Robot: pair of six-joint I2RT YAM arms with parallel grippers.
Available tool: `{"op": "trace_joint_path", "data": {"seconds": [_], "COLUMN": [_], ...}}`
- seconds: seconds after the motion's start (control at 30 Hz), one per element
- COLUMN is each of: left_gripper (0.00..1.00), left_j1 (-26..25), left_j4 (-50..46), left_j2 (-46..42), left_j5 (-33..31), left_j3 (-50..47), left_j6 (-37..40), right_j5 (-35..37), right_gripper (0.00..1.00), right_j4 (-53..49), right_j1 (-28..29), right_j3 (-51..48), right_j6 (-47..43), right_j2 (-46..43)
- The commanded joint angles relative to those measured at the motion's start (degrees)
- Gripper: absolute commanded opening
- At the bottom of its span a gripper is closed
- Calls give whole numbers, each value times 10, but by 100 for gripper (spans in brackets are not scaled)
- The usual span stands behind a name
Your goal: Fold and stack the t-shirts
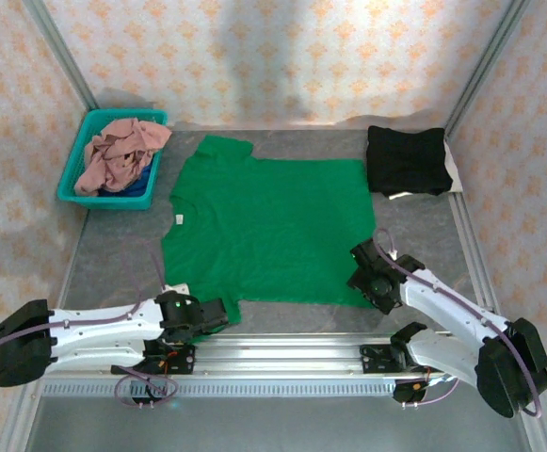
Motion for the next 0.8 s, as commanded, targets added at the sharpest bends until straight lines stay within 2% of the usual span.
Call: {"op": "trace_joint_path", "data": {"seconds": [0.0,0.13,0.2,0.37,0.53,0.77], "left_gripper": [45,37,26,2,0,0], "left_j1": [-3,-3,-3,7,49,85], "left_j4": [23,70,78,-29,-56,-25], "left_j2": [19,39,48,7,-48,-26], "left_j5": [4,17,20,-44,-73,-80], "left_j3": [-12,-25,-25,50,117,164], "left_j6": [-4,5,7,37,121,215], "right_j5": [22,24,26,42,60,65], "right_gripper": [76,75,73,70,70,68], "right_j4": [16,35,34,11,-14,-1], "right_j1": [-2,-3,-3,-3,-3,-2], "right_j3": [-17,-26,-24,-17,-23,-40], "right_j6": [34,41,40,42,70,97], "right_j2": [-15,-11,-9,-23,-63,-56]}}
